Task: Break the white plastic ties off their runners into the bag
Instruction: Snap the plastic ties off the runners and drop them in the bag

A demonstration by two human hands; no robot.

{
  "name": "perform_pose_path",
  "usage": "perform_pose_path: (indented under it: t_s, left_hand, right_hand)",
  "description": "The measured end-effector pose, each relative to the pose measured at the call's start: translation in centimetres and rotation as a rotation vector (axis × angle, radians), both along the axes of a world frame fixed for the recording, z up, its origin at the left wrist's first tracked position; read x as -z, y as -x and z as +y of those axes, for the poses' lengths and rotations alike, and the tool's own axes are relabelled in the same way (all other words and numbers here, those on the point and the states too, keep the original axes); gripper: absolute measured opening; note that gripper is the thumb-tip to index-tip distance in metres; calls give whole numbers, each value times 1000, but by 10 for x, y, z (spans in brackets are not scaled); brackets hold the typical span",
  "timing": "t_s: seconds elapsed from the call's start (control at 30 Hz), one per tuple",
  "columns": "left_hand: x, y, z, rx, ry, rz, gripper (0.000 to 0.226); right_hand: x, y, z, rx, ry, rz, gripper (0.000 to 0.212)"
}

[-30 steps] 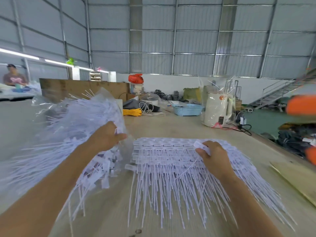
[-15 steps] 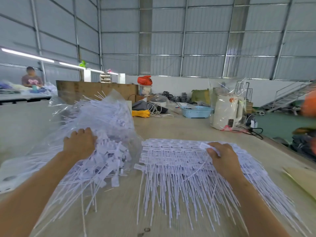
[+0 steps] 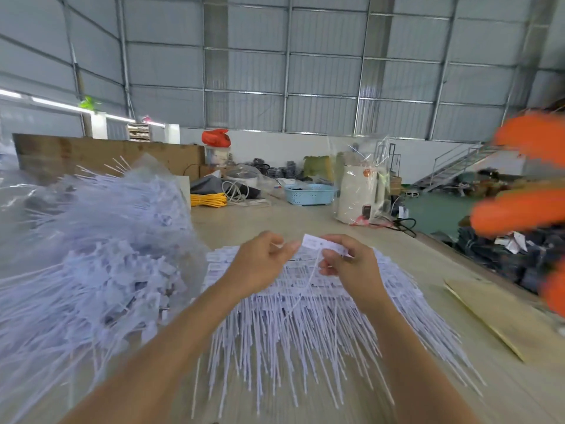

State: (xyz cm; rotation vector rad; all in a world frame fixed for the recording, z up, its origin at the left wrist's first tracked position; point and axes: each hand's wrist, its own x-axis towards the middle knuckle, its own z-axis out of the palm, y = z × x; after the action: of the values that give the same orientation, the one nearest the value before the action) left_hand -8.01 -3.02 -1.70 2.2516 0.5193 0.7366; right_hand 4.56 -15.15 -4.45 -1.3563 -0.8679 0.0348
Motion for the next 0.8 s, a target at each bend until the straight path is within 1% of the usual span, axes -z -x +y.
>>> perform_pose_path:
  t_s: [0.07, 0.13, 0.17, 0.27, 0.37, 0.43, 0.6, 0.63, 0.7, 0.73, 0.77, 0.8]
  left_hand:
    - [10, -22, -12, 132, 202, -56, 42]
    - [16, -34, -17, 248, 412, -183, 33]
    - [17, -38, -18, 270, 459, -240, 33]
    - [22, -42, -23, 231, 445, -340, 45]
    - [20, -42, -29, 201, 453, -365, 58]
    - [17, -41, -30, 179, 495, -369, 65]
    - [14, -40, -30, 128, 561, -412, 48]
    - [13, -40, -30, 132, 574, -429, 47]
    - [9, -38, -30, 162, 665, -422, 45]
    - [6, -37, -29, 195, 758, -385, 45]
    - [4, -35, -28, 261, 890, -328, 47]
    - [2, -33, -26, 362, 1059, -261, 51]
  right_hand:
    - [-2, 4, 0, -67, -37, -3, 23]
    - [-4, 7, 1, -83, -38, -16, 24]
    - [-4, 8, 1, -83, -34, -16, 21]
    - [-4, 11, 4, -105, -25, -1, 9]
    - [-6, 15, 5, -100, -17, -47, 9]
    - [-8, 17, 5, -92, -7, -75, 10]
    - [-7, 15, 4, -66, 28, -127, 13]
    - [-7, 15, 6, -27, 21, -181, 13]
    - [-8, 15, 6, 133, -12, -396, 13]
    - [-9, 15, 6, 227, -34, -535, 12]
    - [-9, 14, 7, 290, -62, -643, 13]
    - [-8, 12, 8, 307, -84, -688, 13]
